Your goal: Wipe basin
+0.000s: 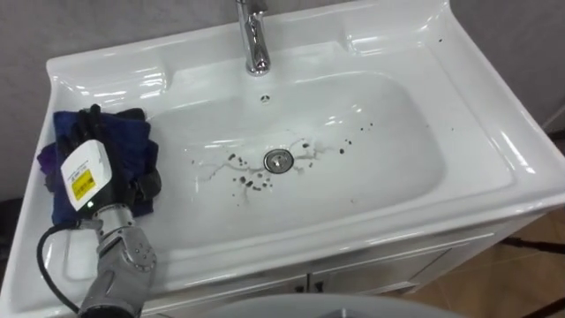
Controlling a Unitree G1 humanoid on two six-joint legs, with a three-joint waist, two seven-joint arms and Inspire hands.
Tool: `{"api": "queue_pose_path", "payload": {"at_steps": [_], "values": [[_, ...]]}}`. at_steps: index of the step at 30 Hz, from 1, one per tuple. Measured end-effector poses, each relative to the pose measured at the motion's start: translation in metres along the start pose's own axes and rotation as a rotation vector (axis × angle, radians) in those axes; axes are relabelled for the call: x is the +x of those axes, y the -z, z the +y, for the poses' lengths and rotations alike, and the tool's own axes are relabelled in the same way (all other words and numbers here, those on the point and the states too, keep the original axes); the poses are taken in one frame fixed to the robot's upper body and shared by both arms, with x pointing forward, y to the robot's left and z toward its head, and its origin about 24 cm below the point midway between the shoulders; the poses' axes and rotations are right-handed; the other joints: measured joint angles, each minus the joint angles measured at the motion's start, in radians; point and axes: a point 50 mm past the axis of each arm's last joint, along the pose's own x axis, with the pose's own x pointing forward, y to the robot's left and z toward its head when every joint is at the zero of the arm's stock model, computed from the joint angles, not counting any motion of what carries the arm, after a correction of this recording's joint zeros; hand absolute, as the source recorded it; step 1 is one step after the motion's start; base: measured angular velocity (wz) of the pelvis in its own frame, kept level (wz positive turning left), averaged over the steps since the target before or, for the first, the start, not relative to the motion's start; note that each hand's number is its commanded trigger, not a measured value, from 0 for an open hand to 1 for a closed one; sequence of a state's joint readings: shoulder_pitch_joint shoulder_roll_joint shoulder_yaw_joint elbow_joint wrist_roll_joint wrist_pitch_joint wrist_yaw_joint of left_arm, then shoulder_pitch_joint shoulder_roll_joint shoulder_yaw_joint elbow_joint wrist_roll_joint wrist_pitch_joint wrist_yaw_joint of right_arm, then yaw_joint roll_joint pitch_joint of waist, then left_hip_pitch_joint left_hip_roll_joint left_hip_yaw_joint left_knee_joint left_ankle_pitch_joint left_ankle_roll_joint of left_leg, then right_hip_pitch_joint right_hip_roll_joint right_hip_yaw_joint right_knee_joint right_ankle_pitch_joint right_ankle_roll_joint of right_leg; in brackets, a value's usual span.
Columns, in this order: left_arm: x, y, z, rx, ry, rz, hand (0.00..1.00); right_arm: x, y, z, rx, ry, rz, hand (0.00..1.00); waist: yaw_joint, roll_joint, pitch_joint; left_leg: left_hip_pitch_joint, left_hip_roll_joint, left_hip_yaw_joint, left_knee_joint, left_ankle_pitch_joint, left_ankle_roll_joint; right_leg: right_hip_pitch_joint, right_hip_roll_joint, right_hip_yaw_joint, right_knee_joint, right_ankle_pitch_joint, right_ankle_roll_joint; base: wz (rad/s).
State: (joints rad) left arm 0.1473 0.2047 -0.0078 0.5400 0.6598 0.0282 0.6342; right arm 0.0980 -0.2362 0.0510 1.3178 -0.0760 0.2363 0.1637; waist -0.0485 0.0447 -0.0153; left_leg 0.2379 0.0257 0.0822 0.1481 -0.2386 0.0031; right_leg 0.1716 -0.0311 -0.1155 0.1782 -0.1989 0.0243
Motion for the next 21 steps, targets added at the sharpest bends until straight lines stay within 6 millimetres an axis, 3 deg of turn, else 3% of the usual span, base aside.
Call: {"api": "queue_pose_path", "payload": {"at_steps": [4, 13, 14, 15, 16, 17, 18, 21], "values": [[0.0, 0.002, -0.003, 0.006, 0.019, 0.012, 0.0, 0.0, 0.001, -0.001, -0.01, 0.005, 0.011, 0.0, -0.003, 0.011, -0.0079, 0.001, 0.0, 0.001, -0.005, 0.0, -0.001, -0.009, 0.0, 0.001, 0.012, 0.0, 0.0, -0.02], [-0.002, 0.008, -0.006, -0.004, 0.036, 0.046, 0.0, 0.0, 0.003, -0.001, 0.009, 0.004, 0.028, 0.0, -0.007, 0.012, -0.0088, 0.023, 0.001, 0.004, -0.002, 0.002, -0.003, 0.003, -0.002, 0.002, 0.028, -0.013, -0.007, -0.02], [-0.002, 0.009, -0.007, -0.004, 0.038, 0.05, 0.06, 0.0, 0.003, -0.001, 0.009, 0.004, 0.028, 0.0, -0.007, 0.012, -0.0089, 0.026, 0.001, 0.004, -0.002, 0.002, -0.003, 0.005, -0.002, 0.003, 0.03, -0.015, -0.007, -0.04], [-0.002, 0.01, -0.007, -0.005, 0.039, 0.055, 0.22, 0.0, 0.002, -0.001, 0.008, 0.004, 0.025, 0.0, -0.007, 0.012, -0.0089, 0.028, 0.001, 0.004, -0.002, 0.002, -0.003, 0.004, -0.003, 0.004, 0.035, -0.019, -0.007, 0.0], [-0.002, 0.011, -0.007, -0.005, 0.041, 0.057, 0.55, 0.0, 0.002, -0.001, 0.009, 0.005, 0.024, 0.0, -0.007, 0.011, -0.009, 0.031, 0.001, 0.004, -0.002, 0.002, -0.003, 0.004, -0.003, 0.003, 0.042, -0.023, -0.008, 0.0], [-0.002, 0.011, -0.007, -0.005, 0.043, 0.058, 0.71, 0.0, 0.002, -0.001, 0.009, 0.005, 0.024, 0.0, -0.007, 0.011, -0.0093, 0.033, 0.0, 0.004, -0.003, 0.002, -0.003, 0.005, -0.004, 0.003, 0.044, -0.025, -0.008, 0.0], [-0.002, 0.011, -0.007, -0.005, 0.044, 0.059, 1.0, 0.0, 0.002, -0.001, 0.01, 0.005, 0.025, 0.0, -0.007, 0.01, -0.0095, 0.035, 0.0, 0.004, -0.002, 0.002, -0.003, 0.007, -0.004, 0.003, 0.045, -0.027, -0.009, 0.0], [-0.002, 0.012, -0.006, -0.011, 0.043, 0.065, 1.0, 0.0, 0.002, -0.001, 0.013, 0.004, 0.026, 0.0, -0.007, 0.01, -0.01, 0.035, 0.001, 0.004, -0.002, 0.004, -0.006, 0.006, -0.003, 0.003, 0.046, -0.028, -0.01, 0.0]]}}
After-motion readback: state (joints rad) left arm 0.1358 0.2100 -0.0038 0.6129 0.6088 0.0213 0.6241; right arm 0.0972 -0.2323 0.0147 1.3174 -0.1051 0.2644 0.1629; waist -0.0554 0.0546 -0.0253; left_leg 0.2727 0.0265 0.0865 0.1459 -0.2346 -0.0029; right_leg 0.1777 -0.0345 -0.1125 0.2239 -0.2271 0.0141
